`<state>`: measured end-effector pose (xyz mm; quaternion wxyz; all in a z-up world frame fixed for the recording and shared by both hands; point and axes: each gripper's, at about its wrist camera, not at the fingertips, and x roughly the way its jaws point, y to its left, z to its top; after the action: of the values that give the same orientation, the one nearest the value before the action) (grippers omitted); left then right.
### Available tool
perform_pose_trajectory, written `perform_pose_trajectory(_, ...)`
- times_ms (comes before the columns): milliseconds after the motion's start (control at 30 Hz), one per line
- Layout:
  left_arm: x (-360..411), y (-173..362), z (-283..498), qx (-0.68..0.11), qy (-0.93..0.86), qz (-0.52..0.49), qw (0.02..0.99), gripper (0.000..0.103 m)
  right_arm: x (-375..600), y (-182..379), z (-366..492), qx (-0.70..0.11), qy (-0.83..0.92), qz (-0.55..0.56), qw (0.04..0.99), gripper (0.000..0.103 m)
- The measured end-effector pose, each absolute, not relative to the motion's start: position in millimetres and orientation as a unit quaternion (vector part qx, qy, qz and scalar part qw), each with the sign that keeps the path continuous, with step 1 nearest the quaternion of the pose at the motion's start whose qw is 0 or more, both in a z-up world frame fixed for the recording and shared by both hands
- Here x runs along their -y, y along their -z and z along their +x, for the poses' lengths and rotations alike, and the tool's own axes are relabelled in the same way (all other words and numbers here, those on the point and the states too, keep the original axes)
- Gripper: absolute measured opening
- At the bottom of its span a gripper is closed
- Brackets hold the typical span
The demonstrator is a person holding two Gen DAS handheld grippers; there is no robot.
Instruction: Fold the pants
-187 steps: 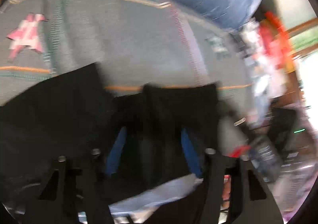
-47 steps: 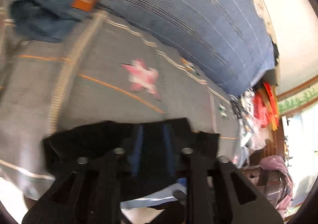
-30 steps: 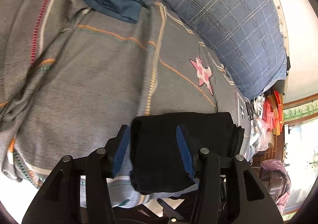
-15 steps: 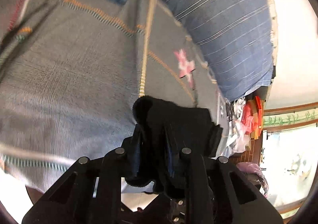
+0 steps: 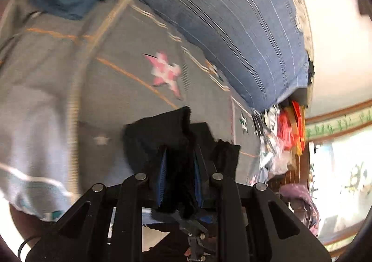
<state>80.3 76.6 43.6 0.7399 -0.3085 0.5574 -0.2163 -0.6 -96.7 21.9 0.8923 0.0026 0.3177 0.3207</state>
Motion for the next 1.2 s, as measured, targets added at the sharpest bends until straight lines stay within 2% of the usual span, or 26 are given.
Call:
perform_pose_trajectory(200, 32, -35, 107, -0.592, 0.277, -0.242, 0.717, 0.018, 174, -27, -2, -0.318, -0.282, 0.116, 0.898, 0.014)
perform_pose_trajectory(367, 116, 20, 114, -0.650, 0.294, -0.181, 0.677, 0.018, 248, 6, -1, -0.352, -0.226, 0.231, 0.879, 0.014)
perform_pose_trajectory(500, 126, 21, 109, -0.655, 0.309, -0.186, 0.664, 0.018, 286, 50, -3, -0.402, -0.208, 0.317, 0.833, 0.018)
perform_pose_trajectory(533, 123, 15, 108, -0.654, 0.314, -0.190, 0.661, 0.018, 290, 48, -8, -0.397, -0.211, 0.320, 0.834, 0.023)
perform_pose_trajectory(667, 85, -22, 105, -0.624, 0.335, -0.215, 0.672, 0.020, 292, 29, -17, -0.390, -0.228, 0.282, 0.846, 0.025)
perform_pose_trajectory(700, 70, -31, 104, -0.611, 0.332, -0.222, 0.684, 0.028, 295, 24, -20, -0.385, -0.231, 0.281, 0.849, 0.026)
perform_pose_trajectory(733, 57, -36, 105, -0.601, 0.326, -0.226, 0.694, 0.047, 299, 19, -21, -0.377, -0.233, 0.282, 0.851, 0.027)
perform_pose_trajectory(767, 40, -40, 105, -0.589, 0.309, -0.229, 0.711, 0.057, 305, 12, -22, -0.366, -0.229, 0.283, 0.856, 0.029)
perform_pose_trajectory(800, 27, -41, 104, -0.583, 0.289, -0.228, 0.725, 0.067, 310, 7, -24, -0.357, -0.223, 0.285, 0.861, 0.038)
perform_pose_trajectory(833, 15, -39, 104, -0.576, 0.272, -0.230, 0.736, 0.067, 314, 4, -24, -0.349, -0.216, 0.288, 0.865, 0.050)
perform_pose_trajectory(900, 0, -22, 105, -0.590, 0.259, -0.247, 0.724, 0.067, 324, 3, -18, -0.340, -0.202, 0.305, 0.866, 0.057)
perform_pose_trajectory(1033, 0, 19, 98, -0.626, 0.265, -0.284, 0.676, 0.067, 326, 14, -4, -0.358, -0.209, 0.346, 0.842, 0.058)
perform_pose_trajectory(1200, 6, 21, 94, -0.620, 0.260, -0.278, 0.686, 0.067, 303, 33, 12, -0.397, -0.221, 0.361, 0.814, 0.059)
